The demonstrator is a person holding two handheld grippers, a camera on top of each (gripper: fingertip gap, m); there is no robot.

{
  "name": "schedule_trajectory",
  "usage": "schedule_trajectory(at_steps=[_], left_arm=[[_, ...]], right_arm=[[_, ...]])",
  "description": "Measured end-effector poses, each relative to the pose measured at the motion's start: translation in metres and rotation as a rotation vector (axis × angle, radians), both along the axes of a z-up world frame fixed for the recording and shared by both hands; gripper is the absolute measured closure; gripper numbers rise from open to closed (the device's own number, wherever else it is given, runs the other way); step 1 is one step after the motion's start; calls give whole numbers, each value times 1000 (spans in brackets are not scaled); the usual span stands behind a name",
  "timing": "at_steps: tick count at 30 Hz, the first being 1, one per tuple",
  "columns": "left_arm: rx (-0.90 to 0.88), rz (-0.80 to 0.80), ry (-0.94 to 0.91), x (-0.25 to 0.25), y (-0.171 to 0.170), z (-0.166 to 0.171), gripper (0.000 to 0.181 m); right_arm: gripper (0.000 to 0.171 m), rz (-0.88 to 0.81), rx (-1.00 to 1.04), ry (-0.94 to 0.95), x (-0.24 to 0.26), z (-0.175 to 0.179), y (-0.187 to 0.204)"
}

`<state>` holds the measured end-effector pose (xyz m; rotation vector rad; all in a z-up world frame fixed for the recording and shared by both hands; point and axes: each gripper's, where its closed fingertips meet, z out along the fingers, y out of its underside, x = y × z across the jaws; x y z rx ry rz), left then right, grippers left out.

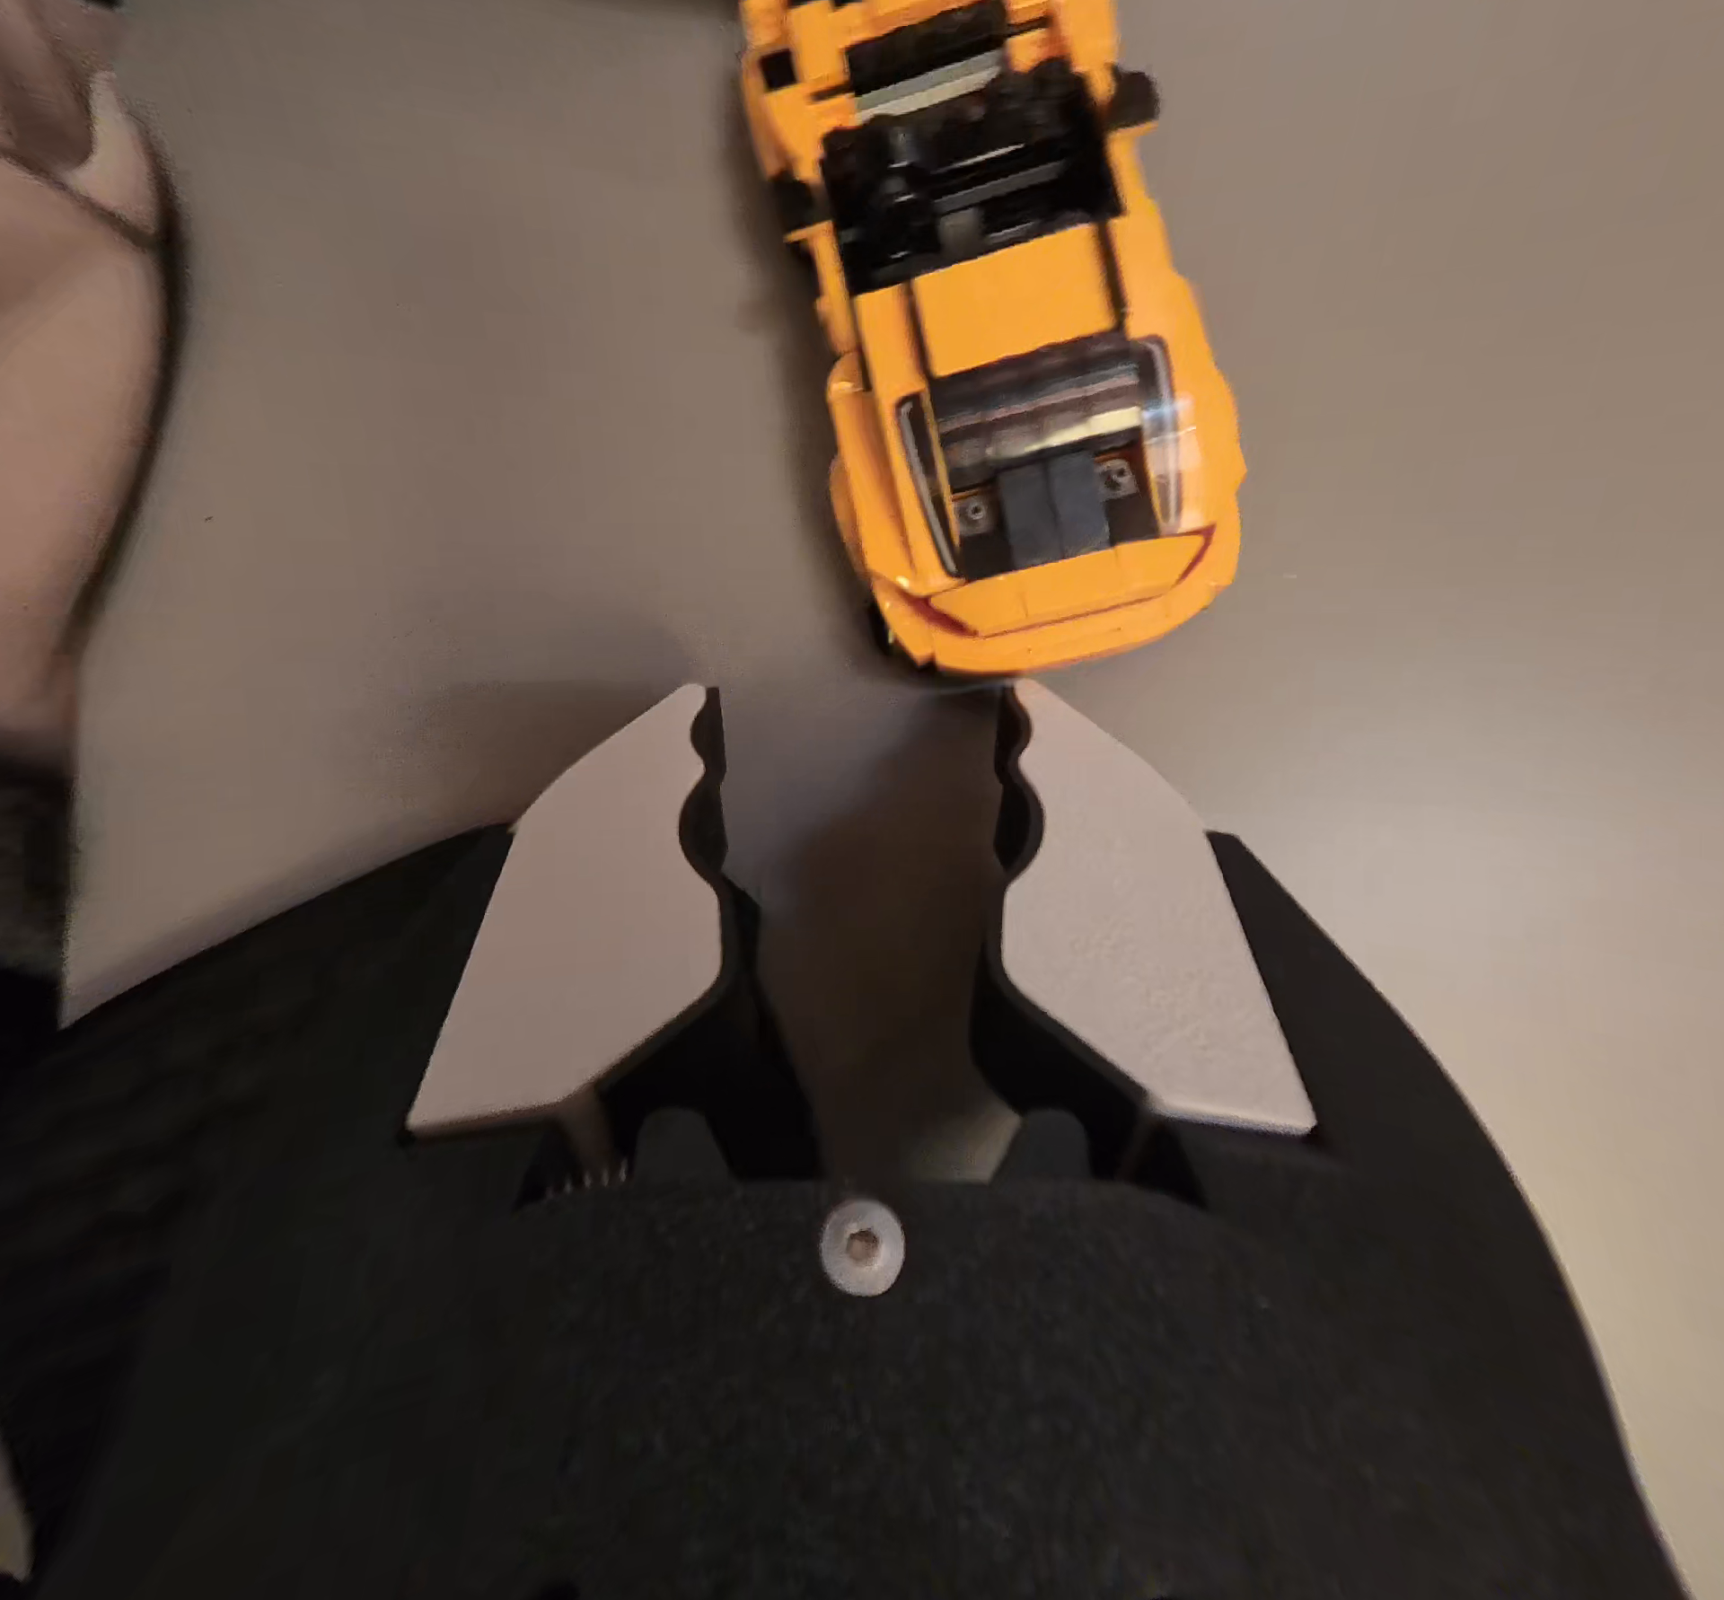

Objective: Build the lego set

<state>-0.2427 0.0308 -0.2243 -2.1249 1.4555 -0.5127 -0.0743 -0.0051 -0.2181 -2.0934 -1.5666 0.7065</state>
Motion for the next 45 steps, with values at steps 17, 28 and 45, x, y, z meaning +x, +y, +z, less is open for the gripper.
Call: schedule_trajectory(at_steps=[17,28,45], left_arm=[[40,-4,50,-11,12,-3,165],[-121,-35,-31,-21,22,5,139],[316,-350,227,24,49,0,169]], right_arm=[[88,-113,103,-403,-31,-10,20],[88,-354,54,-83,-59,53,-5],[133,88,53,56,-97,21,116]])
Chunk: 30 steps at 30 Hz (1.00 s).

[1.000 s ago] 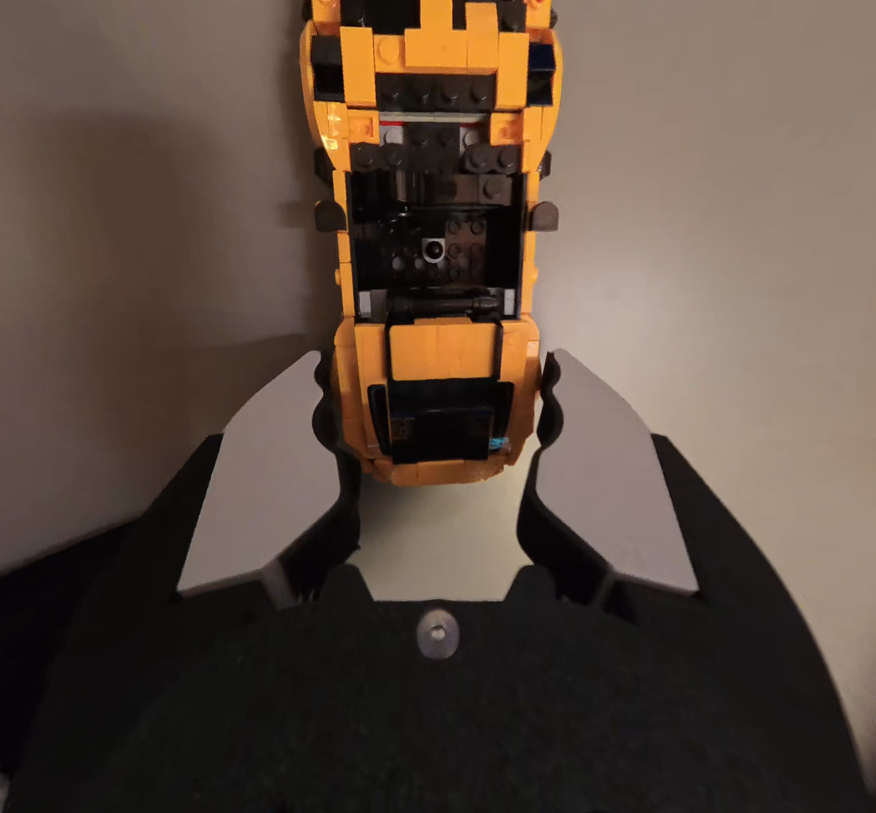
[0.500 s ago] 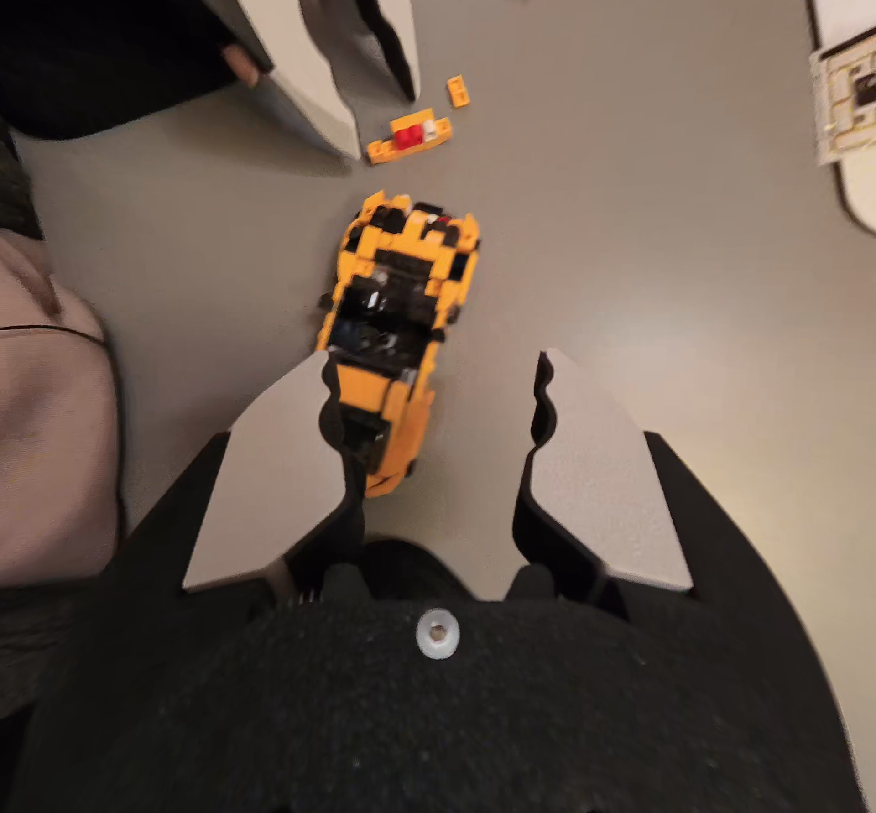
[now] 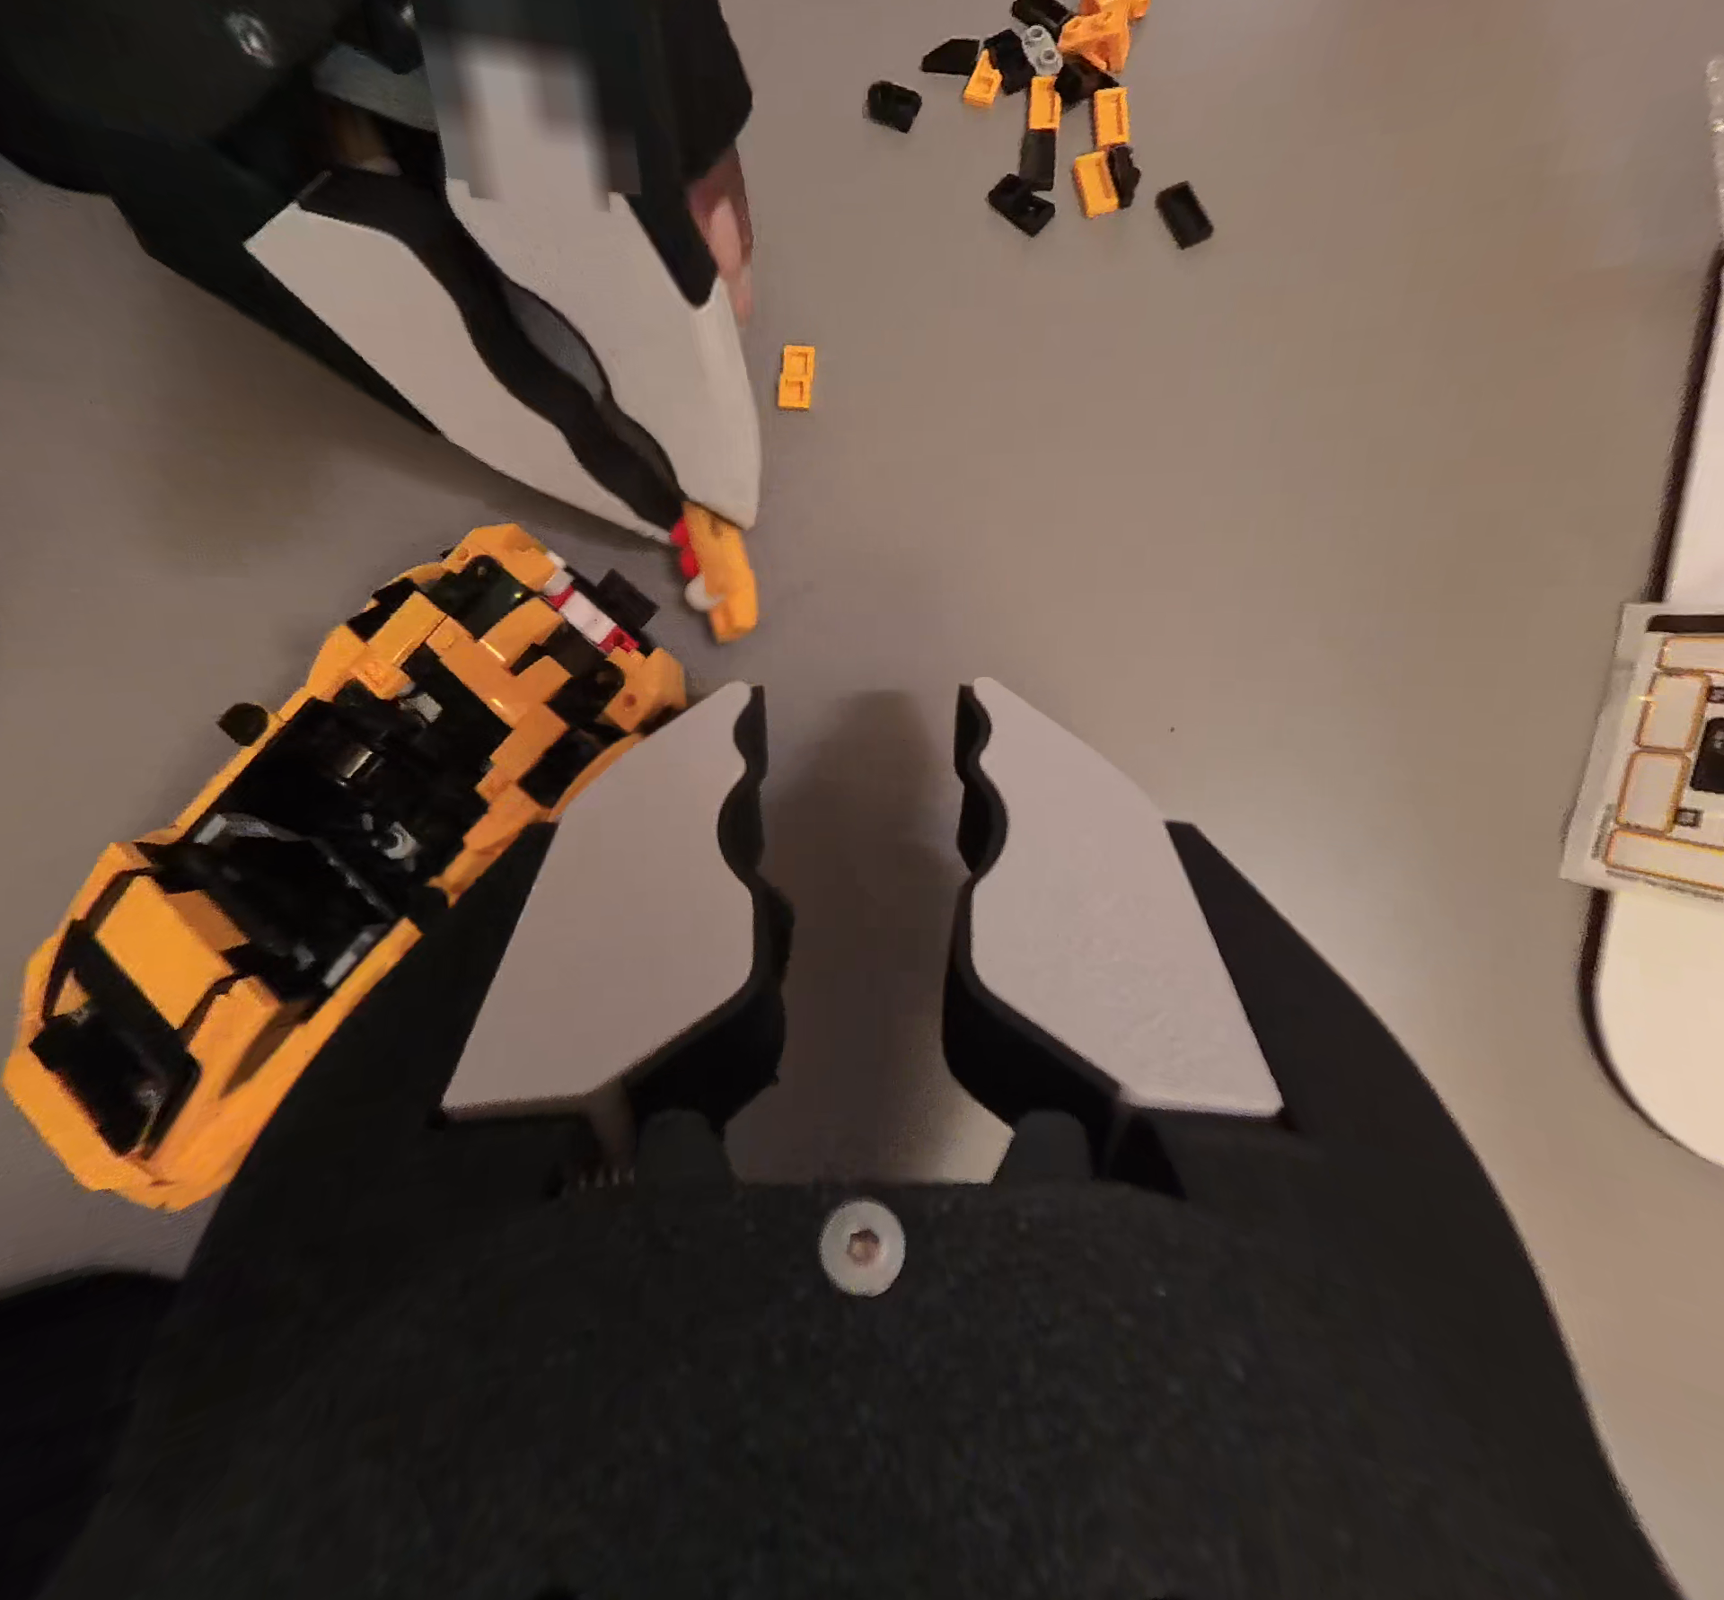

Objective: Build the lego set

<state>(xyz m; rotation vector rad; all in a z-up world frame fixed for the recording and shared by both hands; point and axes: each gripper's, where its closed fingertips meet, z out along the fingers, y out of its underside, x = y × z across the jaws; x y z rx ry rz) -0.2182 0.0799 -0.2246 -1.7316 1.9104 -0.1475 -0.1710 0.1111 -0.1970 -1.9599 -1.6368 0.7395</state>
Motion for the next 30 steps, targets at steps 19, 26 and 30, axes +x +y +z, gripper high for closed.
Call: schedule_trajectory(at_steps=[19,26,30], left_arm=[[-449,96,-241,-9,-24,-1,156],[-464,98,-271,-8,-24,-2,172],[-473,112,-294,-8,-24,-2,173]], right_arm=[[149,478,-101,-197,-20,-28,-29],[157,554,-95,-126,-27,-29,-35],[163,572,-105,-75,-25,-27,-37]])
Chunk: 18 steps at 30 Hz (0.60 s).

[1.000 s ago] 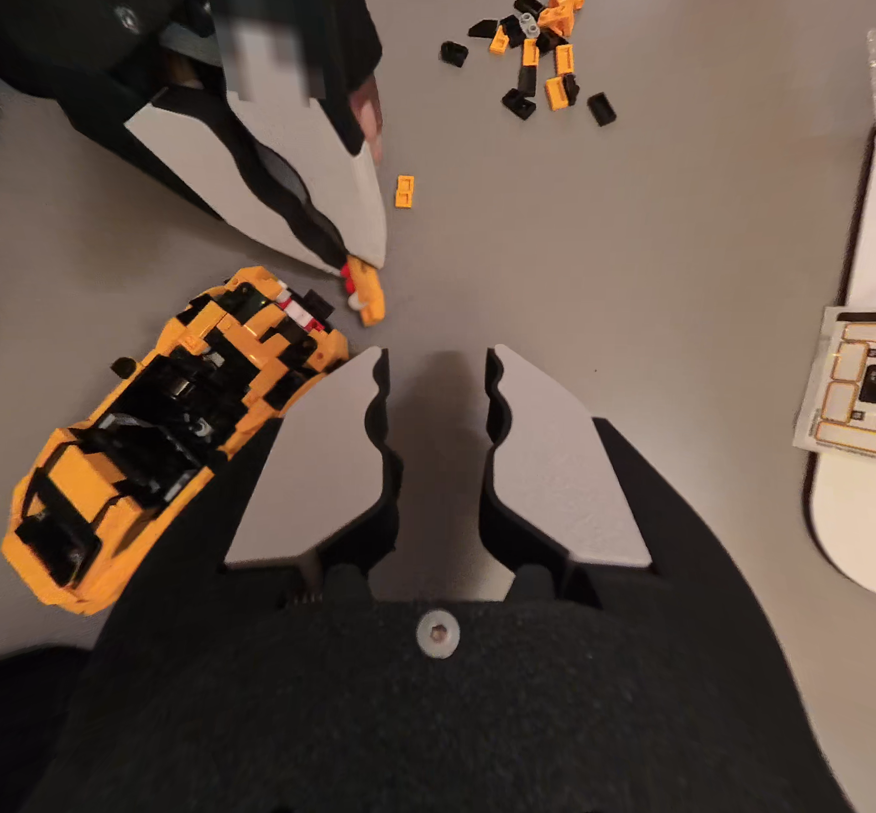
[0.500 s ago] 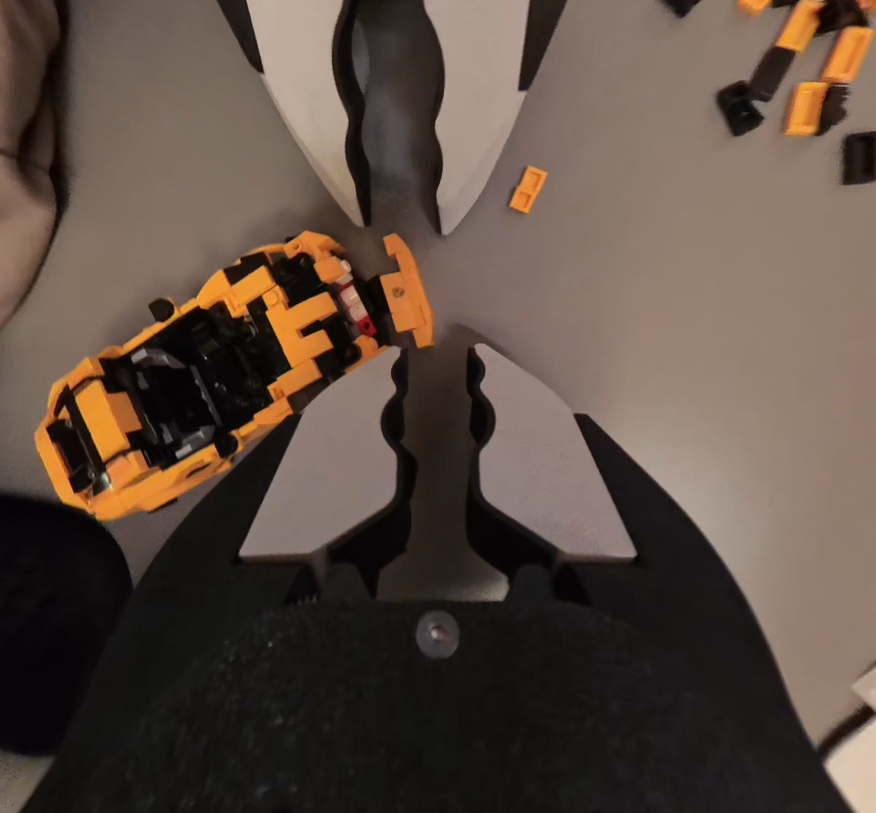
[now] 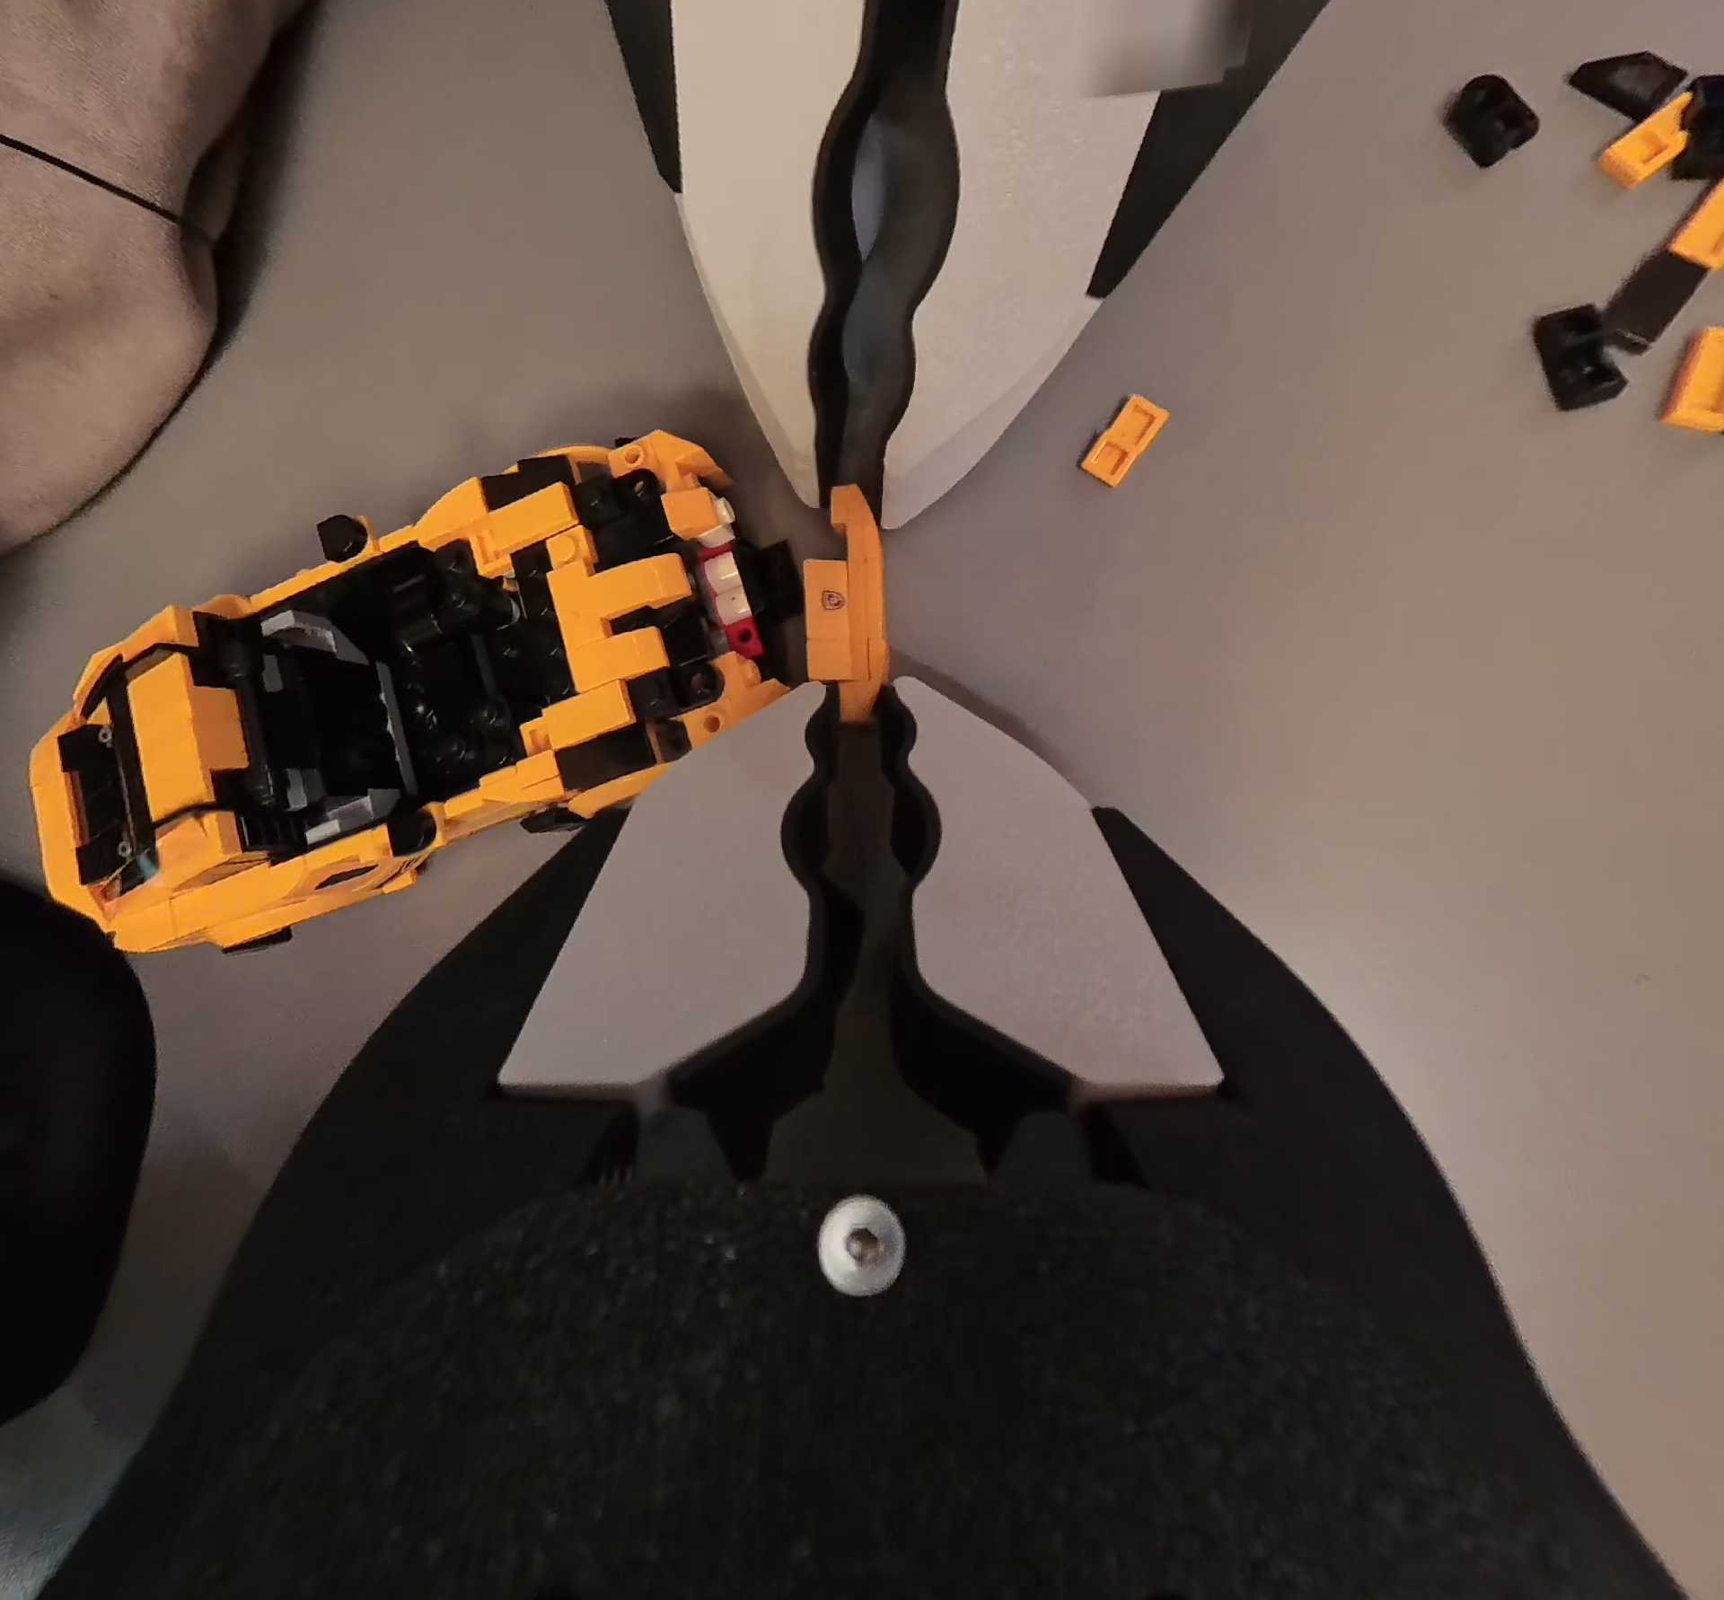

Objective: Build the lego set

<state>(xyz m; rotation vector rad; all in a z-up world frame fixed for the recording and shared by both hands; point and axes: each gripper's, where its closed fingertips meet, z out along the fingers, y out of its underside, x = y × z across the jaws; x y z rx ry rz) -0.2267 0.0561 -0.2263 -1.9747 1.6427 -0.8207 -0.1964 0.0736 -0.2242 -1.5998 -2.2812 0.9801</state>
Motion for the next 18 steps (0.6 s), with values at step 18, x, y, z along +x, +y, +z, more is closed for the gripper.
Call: schedule_trajectory(at_steps=[18], left_arm=[[-535,-82,-222,2,-13,34,155]], right_arm=[[164,191,76,129,-2,33,-12]])
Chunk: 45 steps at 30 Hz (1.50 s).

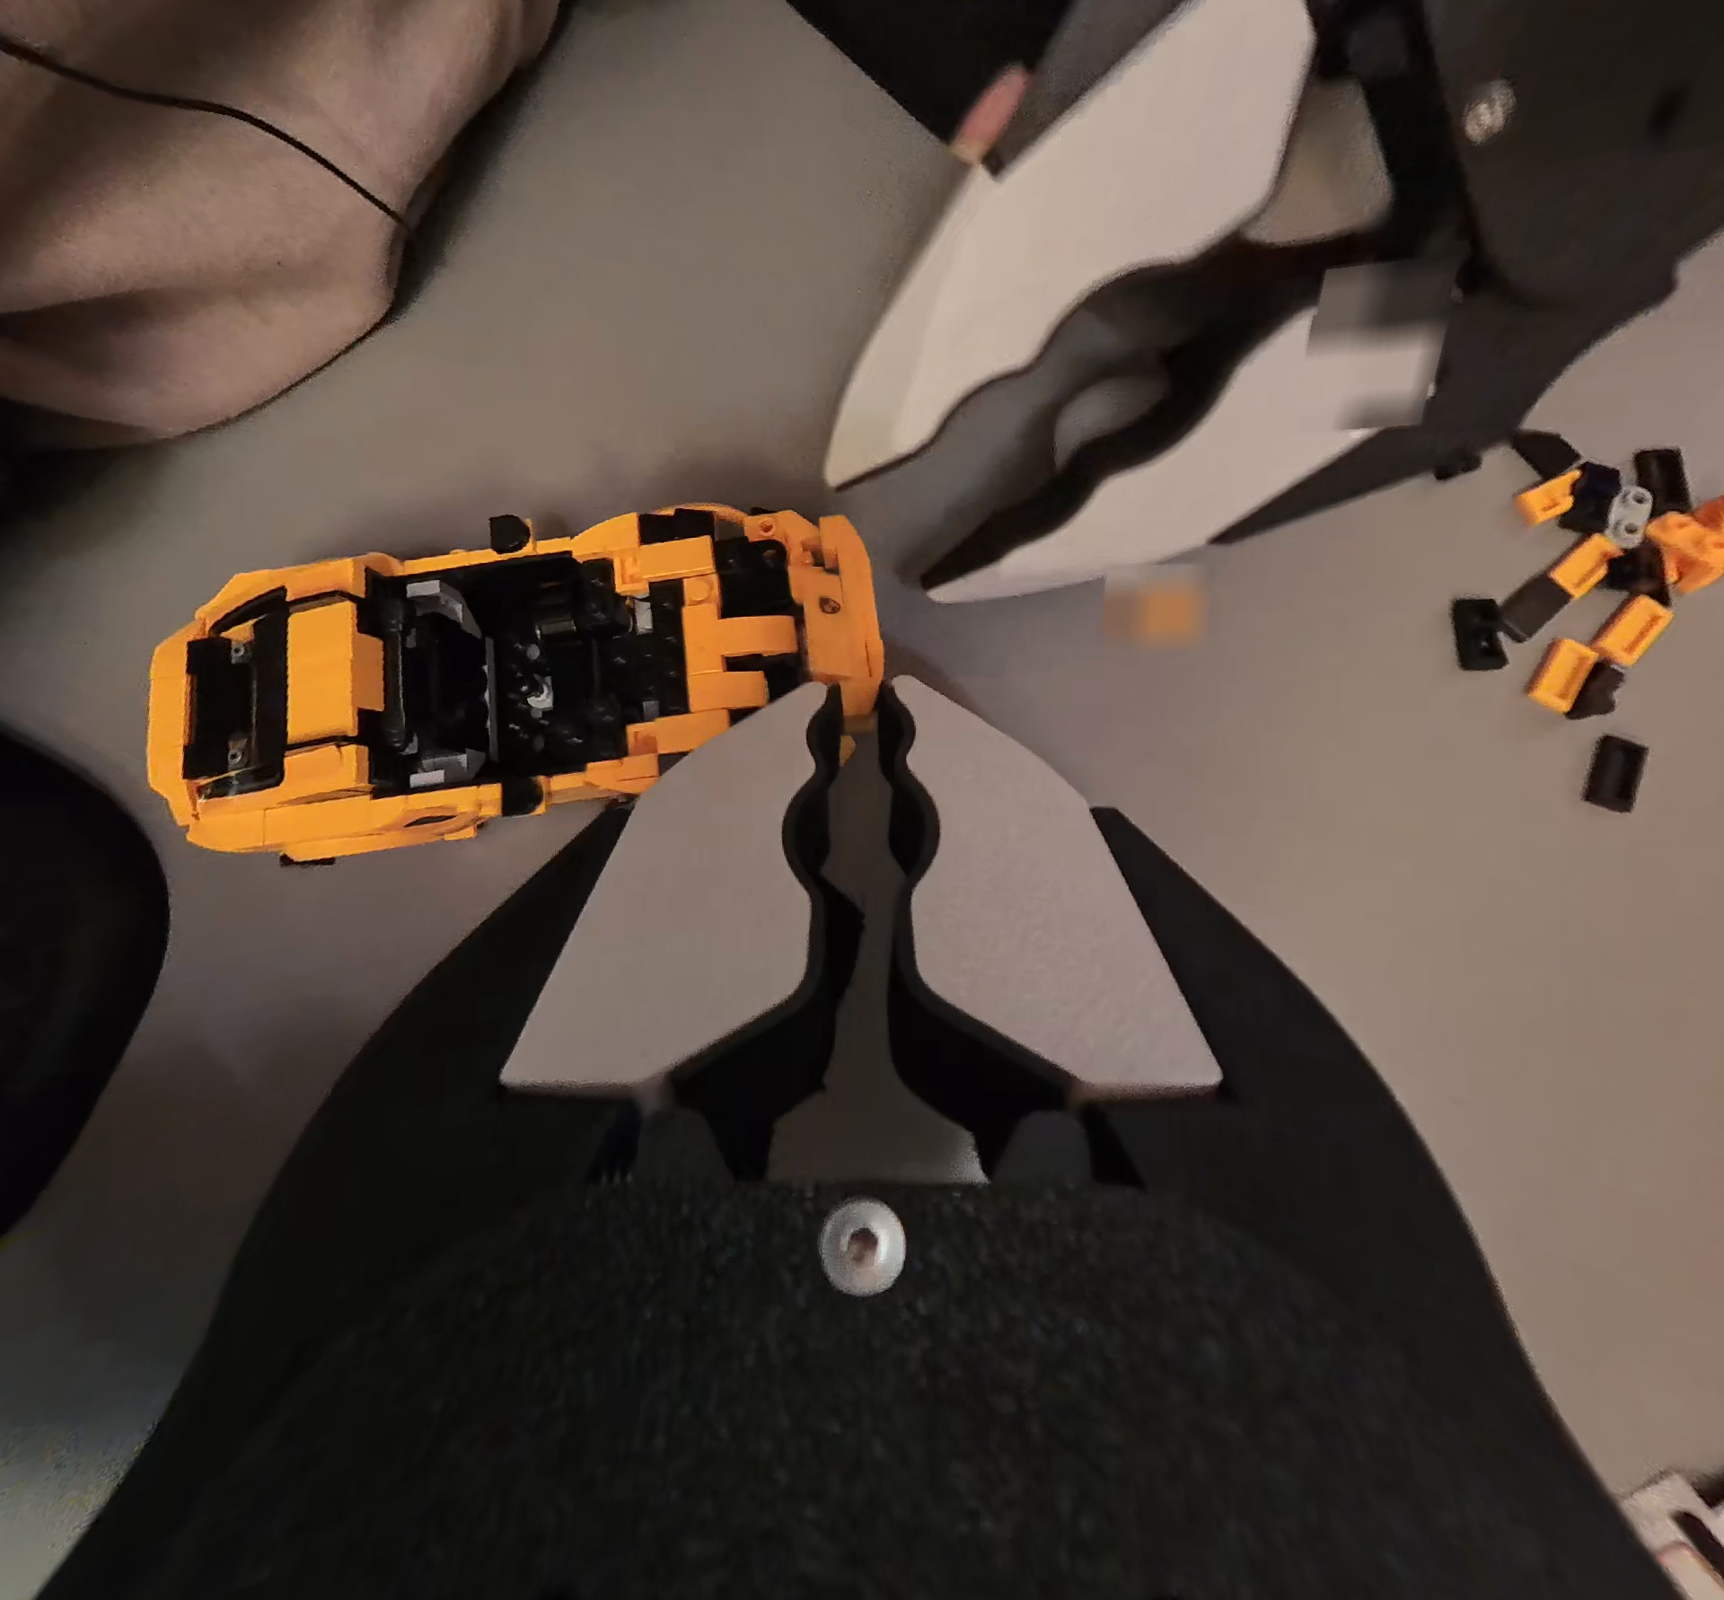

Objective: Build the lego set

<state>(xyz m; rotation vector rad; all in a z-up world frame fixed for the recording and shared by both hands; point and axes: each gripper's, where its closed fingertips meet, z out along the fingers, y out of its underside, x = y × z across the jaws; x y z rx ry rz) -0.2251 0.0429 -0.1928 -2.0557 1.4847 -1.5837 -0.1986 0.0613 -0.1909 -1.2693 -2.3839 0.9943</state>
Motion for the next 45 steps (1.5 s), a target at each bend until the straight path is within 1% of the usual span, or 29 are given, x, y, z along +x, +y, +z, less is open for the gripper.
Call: schedule_trajectory(at_steps=[3,6,8,16,22,23,26,31,35,36,38,40,42,45], left_arm=[[-142,-42,-4,4,1,4,159],[-212,-74,42,9,1,2,163],[-223,-72,94,12,3,-4,164],[-299,-56,158,19,1,-12,168],[-311,-55,198,19,2,-12,171],[-297,-56,207,19,3,-13,174],[-289,-64,222,19,5,-15,174],[-293,-80,240,20,2,-16,174],[-324,-86,263,18,-2,-16,174],[-334,-85,271,17,-3,-16,174],[-350,-81,283,17,-5,-16,174],[-368,-69,293,17,-5,-16,174],[-392,-54,300,17,-5,-16,174],[-448,-35,307,17,-6,-16,174]], right_arm=[[164,20,34,10,0,0,-1],[164,27,67,13,1,-3,0],[164,25,82,13,1,-6,1],[164,30,93,-3,3,-14,1],[160,-27,88,-35,9,-14,7],[158,-51,81,-36,12,-12,8],[151,-154,43,-41,26,-5,6],[144,-425,6,-11,58,5,-10],[118,-641,17,-63,90,5,-41],[114,-684,27,-67,96,6,-50],[110,-778,38,-62,101,7,-68],[103,-847,65,-81,102,2,-85],[97,-924,83,-100,99,-3,-97],[92,-1053,84,-106,91,-8,-104]])
